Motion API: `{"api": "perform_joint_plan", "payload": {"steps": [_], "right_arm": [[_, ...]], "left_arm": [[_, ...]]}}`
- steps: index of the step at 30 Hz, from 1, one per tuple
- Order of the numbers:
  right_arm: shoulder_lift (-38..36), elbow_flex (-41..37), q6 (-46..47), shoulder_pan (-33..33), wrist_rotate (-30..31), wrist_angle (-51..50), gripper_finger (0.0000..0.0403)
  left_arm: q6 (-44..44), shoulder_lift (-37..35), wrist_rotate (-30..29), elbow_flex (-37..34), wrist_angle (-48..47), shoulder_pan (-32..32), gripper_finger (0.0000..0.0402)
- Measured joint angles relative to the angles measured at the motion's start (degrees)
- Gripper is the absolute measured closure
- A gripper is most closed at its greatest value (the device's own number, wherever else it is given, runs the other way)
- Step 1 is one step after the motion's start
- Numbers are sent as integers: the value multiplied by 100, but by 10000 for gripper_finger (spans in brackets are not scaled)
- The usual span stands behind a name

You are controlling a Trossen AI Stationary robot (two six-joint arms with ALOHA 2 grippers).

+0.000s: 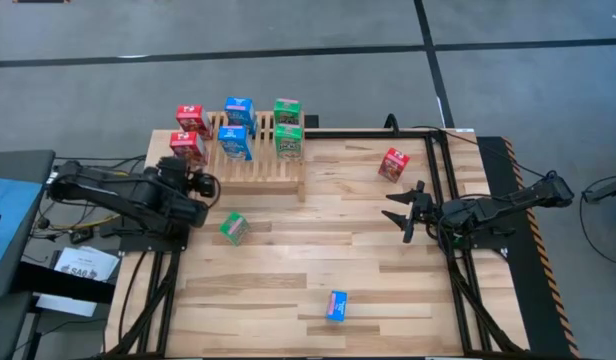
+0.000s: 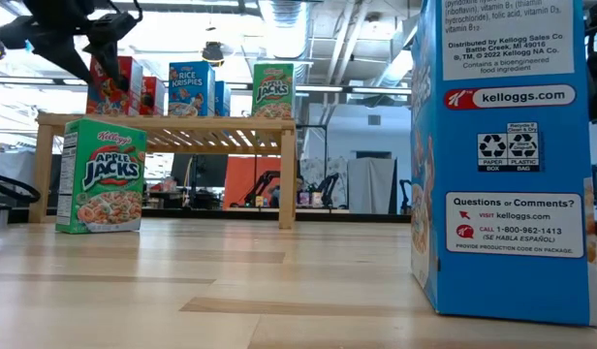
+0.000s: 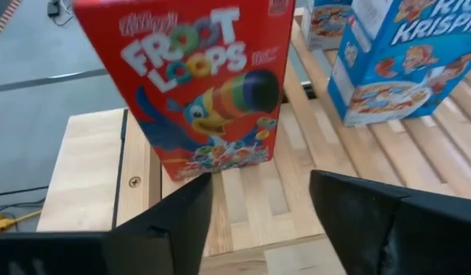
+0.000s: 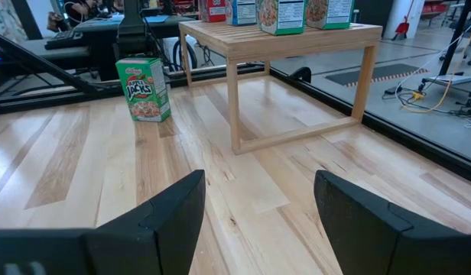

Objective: Stack cereal on shelf
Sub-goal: Put the bottom red cereal box on the shelf aligned with the red cereal box

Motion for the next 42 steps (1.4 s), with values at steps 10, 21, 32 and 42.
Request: {"api": "perform_joint_plan", "payload": {"steps": [10,21,32,42], "right_arm": [[1,0,0,-1,1,-2,131],[0,0,0,0,0,-2,131],[0,1,0,0,0,0,131],[1,0,0,-1,0,-1,131]], "left_arm": [[-853,-15,-492,-668,-3,-129,284],[-1102,-15,-899,-905,-2,-129,291],[-1254,-13,-1215,-1174,79,112,291],[-1213,-15,-1536,-1202,151,288,291]]}}
